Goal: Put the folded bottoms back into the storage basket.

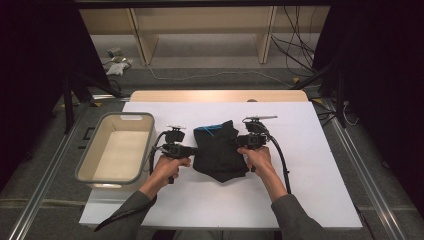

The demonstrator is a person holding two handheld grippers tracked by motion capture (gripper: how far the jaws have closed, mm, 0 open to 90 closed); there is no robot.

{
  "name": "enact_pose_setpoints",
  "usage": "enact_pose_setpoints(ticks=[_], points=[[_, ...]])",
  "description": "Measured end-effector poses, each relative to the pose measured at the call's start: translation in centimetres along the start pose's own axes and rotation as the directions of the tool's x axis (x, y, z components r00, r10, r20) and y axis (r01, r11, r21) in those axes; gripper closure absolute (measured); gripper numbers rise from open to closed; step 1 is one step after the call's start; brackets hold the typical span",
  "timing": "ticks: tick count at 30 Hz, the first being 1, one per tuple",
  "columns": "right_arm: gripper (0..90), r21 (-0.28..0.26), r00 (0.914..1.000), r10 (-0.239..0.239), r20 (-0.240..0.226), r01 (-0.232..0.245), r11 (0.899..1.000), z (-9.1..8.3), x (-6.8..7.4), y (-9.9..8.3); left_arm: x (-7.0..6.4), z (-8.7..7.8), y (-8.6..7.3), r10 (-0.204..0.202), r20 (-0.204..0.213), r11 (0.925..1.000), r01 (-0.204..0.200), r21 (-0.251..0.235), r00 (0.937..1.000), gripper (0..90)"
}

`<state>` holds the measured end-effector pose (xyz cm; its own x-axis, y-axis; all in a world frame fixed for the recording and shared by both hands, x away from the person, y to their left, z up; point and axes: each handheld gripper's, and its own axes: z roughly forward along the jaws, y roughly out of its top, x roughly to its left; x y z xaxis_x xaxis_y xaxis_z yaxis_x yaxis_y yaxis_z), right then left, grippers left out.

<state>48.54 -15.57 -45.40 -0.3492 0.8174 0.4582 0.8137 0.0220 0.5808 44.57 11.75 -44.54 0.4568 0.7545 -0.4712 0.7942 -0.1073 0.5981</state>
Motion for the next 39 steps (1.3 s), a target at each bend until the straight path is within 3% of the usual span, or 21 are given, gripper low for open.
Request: enact_pose_setpoints(ticks=[8, 16, 23, 28, 39], points=[[75.3, -0.052, 0.999, -0.012, -0.043, 0.01, 0.999, -1.3, 1.7, 0.8, -0.8, -2.2, 0.8, 0.036, 0.011, 0.9988, -0.035, -0.034, 0.9993, 83.3], [75.2, -0.086, 0.9968, -0.023, -0.076, 0.017, 0.996, -1.9, 3.3, 1.5, -0.7, -4.5, 1.3, 0.032, 0.037, 0.9964, -0.029, -0.079, 0.9988, 83.4], [75.2, -0.102, 0.9945, -0.043, -0.096, 0.033, 0.994, -2.1, 4.8, 1.9, -0.4, -6.4, 1.7, 0.041, 0.049, 0.9942, -0.036, -0.102, 0.998, 83.3], [75.1, -0.115, 0.9918, -0.054, -0.116, 0.041, 0.993, -2.1, 6.0, 2.5, -0.4, -8.0, 2.1, 0.071, 0.038, 0.9905, -0.066, -0.121, 0.9967, 83.2], [75.1, -0.134, 0.9865, -0.082, -0.142, 0.063, 0.989, -2.1, 8.4, 3.5, 0.6, -10.6, 2.4, 0.059, 0.052, 0.9871, -0.051, -0.152, 0.9969, 83.2]])
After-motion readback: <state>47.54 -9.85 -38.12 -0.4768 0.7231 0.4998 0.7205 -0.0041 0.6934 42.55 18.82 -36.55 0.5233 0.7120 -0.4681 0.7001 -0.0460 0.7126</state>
